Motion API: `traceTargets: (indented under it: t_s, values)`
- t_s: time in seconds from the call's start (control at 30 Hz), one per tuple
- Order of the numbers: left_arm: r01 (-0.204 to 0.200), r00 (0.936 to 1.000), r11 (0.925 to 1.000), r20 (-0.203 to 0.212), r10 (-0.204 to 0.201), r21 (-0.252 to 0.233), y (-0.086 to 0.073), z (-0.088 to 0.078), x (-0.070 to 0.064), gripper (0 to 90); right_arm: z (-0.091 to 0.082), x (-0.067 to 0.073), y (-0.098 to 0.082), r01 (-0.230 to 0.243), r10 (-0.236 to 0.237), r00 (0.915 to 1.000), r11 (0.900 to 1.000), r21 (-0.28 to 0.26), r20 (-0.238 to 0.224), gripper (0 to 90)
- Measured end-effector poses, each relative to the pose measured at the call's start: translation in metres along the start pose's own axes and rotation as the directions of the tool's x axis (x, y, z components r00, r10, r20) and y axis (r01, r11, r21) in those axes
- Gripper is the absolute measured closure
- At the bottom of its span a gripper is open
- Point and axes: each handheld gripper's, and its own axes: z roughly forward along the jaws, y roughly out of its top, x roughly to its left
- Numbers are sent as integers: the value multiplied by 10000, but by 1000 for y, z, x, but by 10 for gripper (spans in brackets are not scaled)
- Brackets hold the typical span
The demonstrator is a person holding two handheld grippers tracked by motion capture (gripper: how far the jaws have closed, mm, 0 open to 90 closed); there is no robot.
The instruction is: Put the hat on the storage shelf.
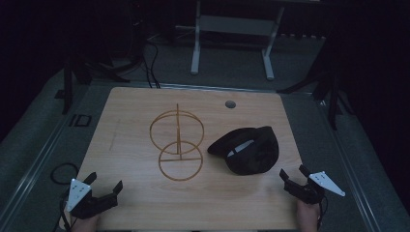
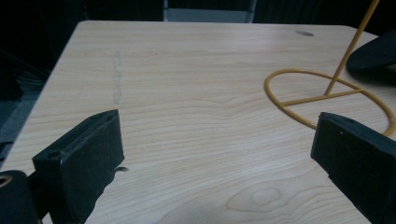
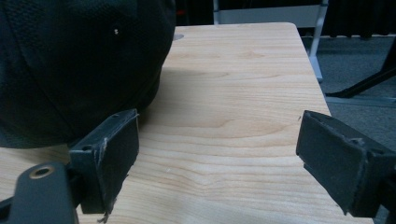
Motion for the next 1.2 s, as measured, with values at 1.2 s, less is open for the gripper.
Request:
traceTargets:
  t_s: [1.2]
  values:
    - [-162, 9989, 9995, 435, 151, 253, 2, 3, -9, 32, 17, 44, 80, 1096, -1094, 9619, 9939, -133, -2504, 107]
